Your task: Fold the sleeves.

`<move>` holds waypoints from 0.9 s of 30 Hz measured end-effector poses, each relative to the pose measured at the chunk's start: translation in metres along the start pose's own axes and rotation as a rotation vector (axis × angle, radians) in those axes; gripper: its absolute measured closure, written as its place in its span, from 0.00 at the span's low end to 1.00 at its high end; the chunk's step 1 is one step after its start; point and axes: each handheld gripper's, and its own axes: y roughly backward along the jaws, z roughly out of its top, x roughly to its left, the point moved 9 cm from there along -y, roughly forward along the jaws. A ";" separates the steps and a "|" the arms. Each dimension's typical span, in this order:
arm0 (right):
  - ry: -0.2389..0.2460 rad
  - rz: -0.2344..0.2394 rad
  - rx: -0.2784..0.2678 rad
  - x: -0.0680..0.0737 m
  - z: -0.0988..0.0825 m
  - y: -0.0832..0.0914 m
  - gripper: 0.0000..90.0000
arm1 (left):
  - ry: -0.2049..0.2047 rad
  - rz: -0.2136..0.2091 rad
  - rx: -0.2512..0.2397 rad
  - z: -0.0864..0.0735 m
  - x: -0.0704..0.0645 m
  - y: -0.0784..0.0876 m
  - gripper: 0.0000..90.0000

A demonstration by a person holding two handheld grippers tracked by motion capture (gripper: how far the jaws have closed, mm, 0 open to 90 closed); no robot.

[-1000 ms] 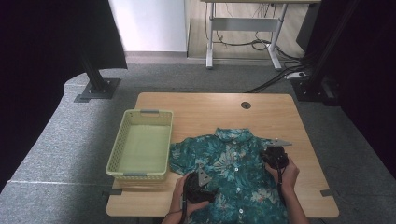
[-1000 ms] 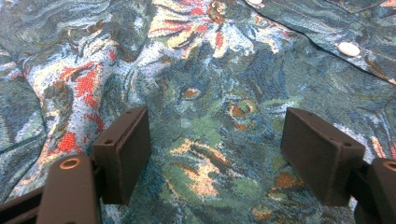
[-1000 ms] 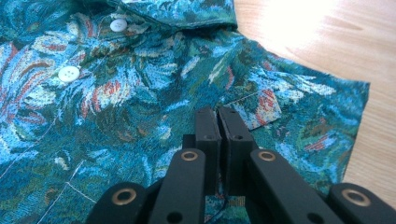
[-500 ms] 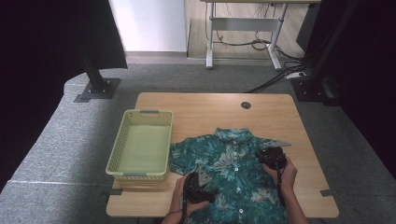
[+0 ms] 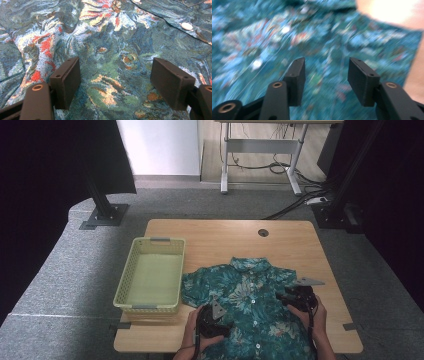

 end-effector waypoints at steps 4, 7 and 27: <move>0.040 0.015 0.044 0.017 -0.015 0.001 0.47 | 0.001 0.001 0.000 0.000 0.000 0.000 0.27; 0.055 0.033 0.058 0.032 -0.027 0.000 0.45 | 0.002 0.002 0.000 0.000 0.000 0.000 0.27; 0.088 -0.029 0.004 0.040 -0.037 -0.002 0.38 | 0.019 -0.009 0.000 0.000 0.001 0.000 0.24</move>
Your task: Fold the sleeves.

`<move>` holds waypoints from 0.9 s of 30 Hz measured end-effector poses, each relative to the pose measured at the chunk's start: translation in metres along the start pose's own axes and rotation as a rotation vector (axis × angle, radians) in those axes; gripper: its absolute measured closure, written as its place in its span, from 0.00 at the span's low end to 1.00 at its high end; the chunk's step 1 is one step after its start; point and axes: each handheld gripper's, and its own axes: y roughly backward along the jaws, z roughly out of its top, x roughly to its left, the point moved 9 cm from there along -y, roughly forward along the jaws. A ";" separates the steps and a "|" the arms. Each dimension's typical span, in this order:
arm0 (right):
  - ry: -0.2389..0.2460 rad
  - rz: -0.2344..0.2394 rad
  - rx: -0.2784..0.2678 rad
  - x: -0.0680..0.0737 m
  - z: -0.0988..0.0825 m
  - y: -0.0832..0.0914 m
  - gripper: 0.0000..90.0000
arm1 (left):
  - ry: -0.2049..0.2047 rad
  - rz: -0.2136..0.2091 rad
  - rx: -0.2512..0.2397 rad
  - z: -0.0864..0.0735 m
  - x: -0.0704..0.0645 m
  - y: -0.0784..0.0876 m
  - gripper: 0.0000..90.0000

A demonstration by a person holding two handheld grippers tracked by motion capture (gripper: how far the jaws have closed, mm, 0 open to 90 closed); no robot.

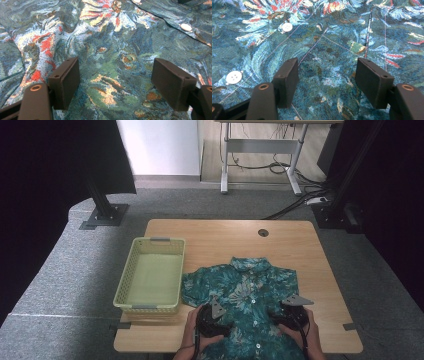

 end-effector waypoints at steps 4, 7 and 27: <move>0.000 0.000 -0.001 0.000 0.000 0.000 0.38 | 0.026 -0.009 0.004 0.001 0.001 0.000 0.24; -0.004 -0.005 -0.005 -0.001 -0.001 0.001 0.38 | 0.037 -0.005 0.023 0.002 0.002 0.001 0.23; -0.029 -0.031 -0.014 -0.026 -0.014 0.015 0.39 | 0.125 0.021 -0.038 0.008 0.030 0.014 0.24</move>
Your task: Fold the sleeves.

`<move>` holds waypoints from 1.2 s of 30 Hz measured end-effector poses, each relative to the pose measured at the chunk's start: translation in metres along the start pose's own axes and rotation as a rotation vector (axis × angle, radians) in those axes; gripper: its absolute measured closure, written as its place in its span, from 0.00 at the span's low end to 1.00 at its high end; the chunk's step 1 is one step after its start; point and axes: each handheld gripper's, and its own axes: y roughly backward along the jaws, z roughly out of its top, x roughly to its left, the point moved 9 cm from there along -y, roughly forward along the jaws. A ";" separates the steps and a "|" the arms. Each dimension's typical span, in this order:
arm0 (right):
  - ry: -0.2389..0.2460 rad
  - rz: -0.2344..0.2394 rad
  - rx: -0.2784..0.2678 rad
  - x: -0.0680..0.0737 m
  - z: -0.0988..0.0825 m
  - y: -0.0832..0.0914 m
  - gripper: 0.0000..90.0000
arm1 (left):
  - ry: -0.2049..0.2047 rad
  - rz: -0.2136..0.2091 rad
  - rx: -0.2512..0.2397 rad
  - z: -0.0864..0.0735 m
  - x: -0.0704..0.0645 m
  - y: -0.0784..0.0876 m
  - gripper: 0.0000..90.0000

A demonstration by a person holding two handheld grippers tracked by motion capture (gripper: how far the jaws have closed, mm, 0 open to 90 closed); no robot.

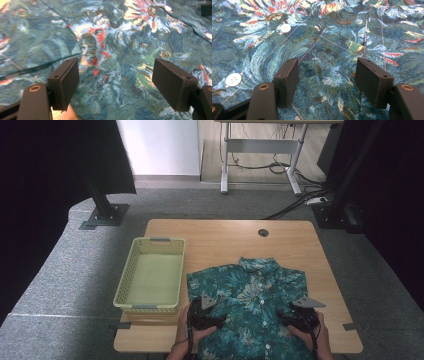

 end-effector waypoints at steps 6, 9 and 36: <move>-0.006 -0.008 -0.008 -0.005 -0.004 0.004 0.39 | -0.009 -0.007 -0.020 0.006 -0.001 0.002 0.22; -0.012 -0.014 -0.013 -0.009 -0.007 0.008 0.39 | -0.005 -0.003 -0.020 0.010 0.003 0.000 0.21; -0.042 -0.037 -0.001 -0.038 -0.022 0.026 0.39 | 0.094 0.062 0.022 0.020 0.039 -0.027 0.21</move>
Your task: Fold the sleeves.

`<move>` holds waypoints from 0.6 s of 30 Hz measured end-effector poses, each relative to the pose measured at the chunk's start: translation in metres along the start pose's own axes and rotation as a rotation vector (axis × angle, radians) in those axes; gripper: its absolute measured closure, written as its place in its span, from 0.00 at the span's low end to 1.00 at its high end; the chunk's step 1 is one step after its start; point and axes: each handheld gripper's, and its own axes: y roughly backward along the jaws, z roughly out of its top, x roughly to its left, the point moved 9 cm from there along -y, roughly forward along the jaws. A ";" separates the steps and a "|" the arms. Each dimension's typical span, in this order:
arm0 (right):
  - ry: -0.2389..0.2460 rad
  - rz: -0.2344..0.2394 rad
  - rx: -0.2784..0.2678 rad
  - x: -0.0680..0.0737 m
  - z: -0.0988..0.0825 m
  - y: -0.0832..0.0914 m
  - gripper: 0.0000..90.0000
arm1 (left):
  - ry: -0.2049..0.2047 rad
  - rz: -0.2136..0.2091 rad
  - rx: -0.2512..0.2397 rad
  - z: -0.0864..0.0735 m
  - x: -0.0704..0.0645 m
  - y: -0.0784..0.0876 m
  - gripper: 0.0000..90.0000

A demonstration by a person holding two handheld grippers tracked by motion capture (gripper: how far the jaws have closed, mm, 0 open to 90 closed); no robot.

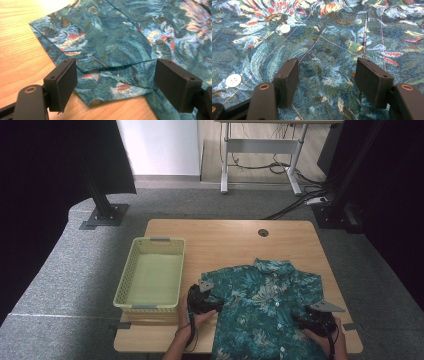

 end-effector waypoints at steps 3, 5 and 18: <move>0.000 0.000 -0.001 -0.001 0.000 0.000 0.39 | 0.006 0.015 0.006 0.003 0.004 -0.002 0.21; 0.001 0.000 0.000 -0.001 0.000 0.000 0.39 | 0.013 0.021 0.014 0.004 0.006 -0.004 0.21; -0.014 -0.011 0.004 -0.008 -0.002 0.003 0.39 | 0.022 0.053 0.038 0.012 0.017 -0.017 0.21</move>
